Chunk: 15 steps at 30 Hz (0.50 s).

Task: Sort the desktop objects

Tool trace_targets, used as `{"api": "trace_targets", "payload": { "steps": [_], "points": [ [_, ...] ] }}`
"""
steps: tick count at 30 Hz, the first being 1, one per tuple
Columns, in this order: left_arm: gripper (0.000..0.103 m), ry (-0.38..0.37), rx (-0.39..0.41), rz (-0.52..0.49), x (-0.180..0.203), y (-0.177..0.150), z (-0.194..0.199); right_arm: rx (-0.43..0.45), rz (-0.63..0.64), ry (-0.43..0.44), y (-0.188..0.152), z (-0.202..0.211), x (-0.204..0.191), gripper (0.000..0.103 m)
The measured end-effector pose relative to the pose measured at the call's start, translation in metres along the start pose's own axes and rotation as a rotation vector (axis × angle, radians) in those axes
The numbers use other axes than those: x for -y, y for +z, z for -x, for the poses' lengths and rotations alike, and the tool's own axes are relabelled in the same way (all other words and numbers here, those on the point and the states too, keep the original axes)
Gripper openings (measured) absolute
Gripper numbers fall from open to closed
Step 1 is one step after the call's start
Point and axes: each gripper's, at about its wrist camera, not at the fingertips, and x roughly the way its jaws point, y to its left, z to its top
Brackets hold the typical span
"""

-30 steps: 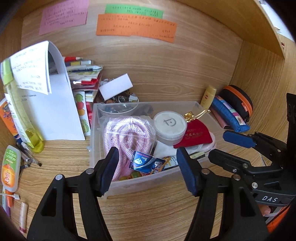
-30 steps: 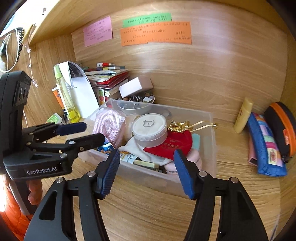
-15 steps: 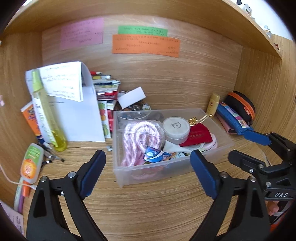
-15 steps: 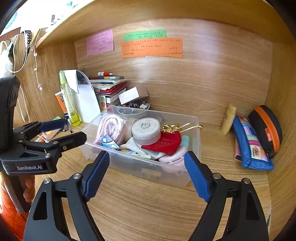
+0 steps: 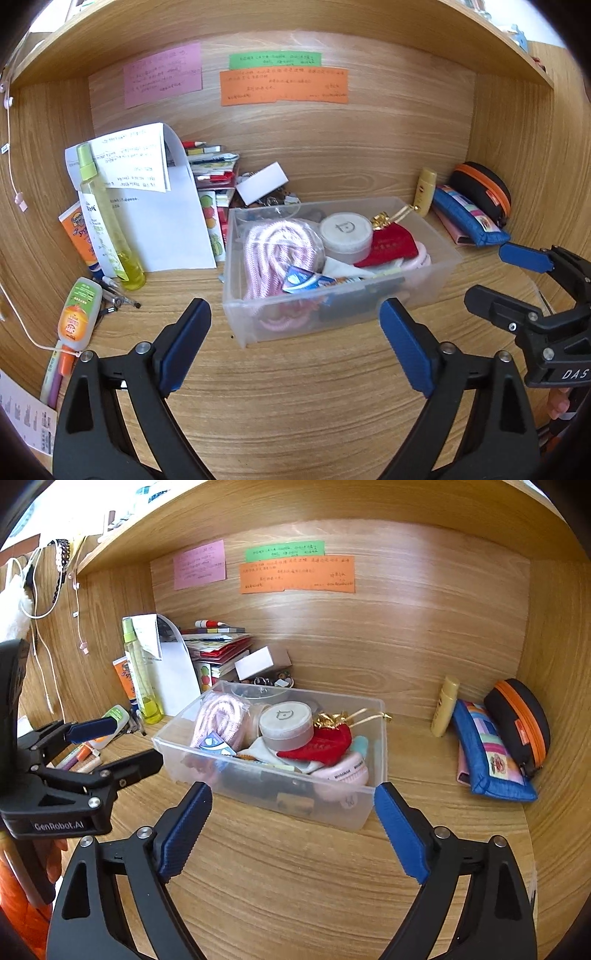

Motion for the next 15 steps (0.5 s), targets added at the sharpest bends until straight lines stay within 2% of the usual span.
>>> {"api": "trace_targets", "payload": {
  "steps": [15],
  "points": [
    [0.094, -0.002, -0.012, 0.017, 0.0051, -0.007, -0.0033, -0.021, -0.02, -0.001, -0.0078, 0.0007, 0.006, 0.088]
  ]
}}
